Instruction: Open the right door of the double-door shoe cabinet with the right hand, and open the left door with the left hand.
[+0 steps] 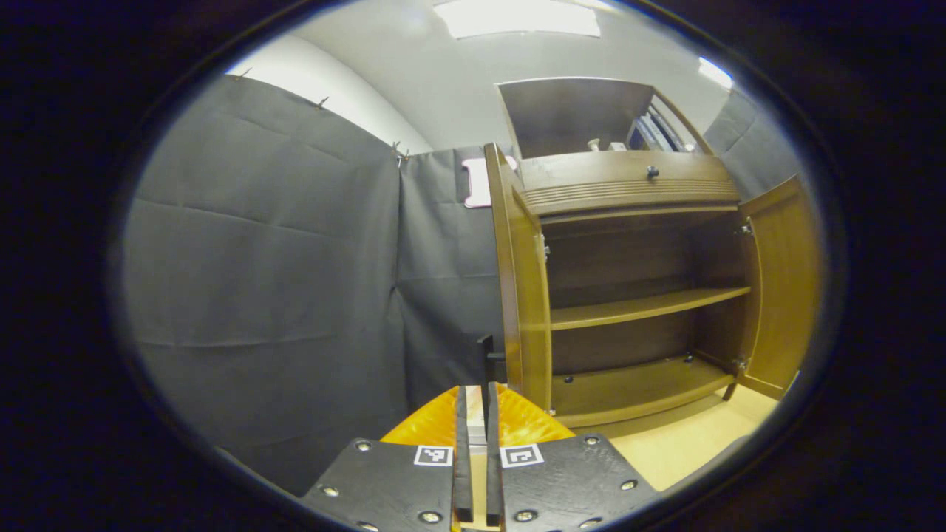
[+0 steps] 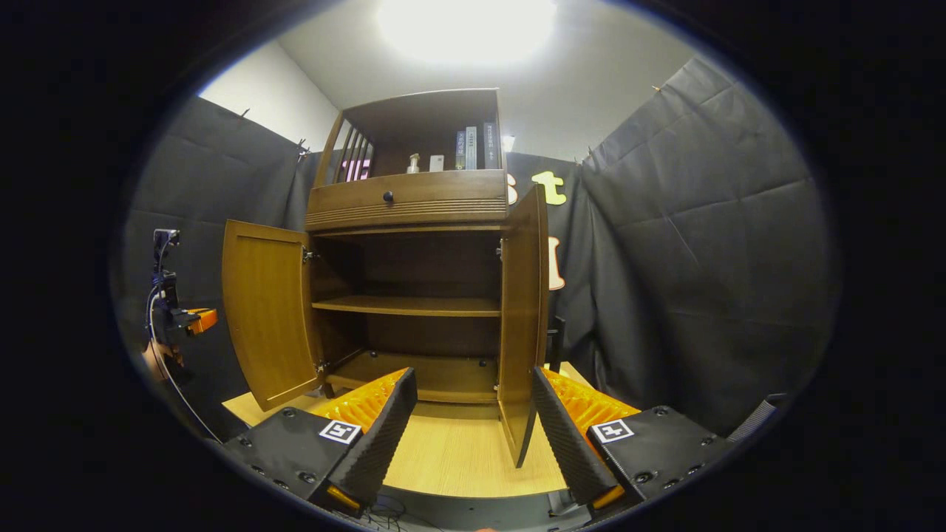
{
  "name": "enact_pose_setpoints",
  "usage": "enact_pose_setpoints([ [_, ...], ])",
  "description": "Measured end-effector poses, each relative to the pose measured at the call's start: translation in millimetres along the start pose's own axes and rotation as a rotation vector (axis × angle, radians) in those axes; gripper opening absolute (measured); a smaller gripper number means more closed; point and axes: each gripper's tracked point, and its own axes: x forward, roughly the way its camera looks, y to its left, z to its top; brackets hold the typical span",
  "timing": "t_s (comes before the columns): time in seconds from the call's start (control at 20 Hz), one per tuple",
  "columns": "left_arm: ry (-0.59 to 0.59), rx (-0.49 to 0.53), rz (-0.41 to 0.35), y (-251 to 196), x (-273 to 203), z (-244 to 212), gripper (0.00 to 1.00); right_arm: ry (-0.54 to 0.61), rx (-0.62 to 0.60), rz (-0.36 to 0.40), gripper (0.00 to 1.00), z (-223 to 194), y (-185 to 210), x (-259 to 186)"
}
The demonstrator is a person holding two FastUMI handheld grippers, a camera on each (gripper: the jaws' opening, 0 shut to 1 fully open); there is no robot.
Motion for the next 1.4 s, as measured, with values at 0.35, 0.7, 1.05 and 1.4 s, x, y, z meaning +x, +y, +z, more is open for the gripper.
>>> enact_pose_setpoints([
  [0.35, -0.014, -0.012, -0.060, -20, -57, 24, 0.12, -0.015, -0.005, 0.002, 0.97, 1, 8, -9],
  [0.7, -0.050, -0.010, -0.114, -40, -107, 50, 0.12, -0.013, -0.001, -0.008, 0.98, -8, 8, -18],
  [1.05, -0.071, -0.004, -0.136, -53, -128, 63, 0.12, -0.006, 0.015, -0.007, 0.98, -20, 10, -27],
  [1.4, -0.091, -0.006, -0.150, -63, -139, 67, 0.19, -0.019, 0.017, -0.010, 0.97, -14, 7, -29],
])
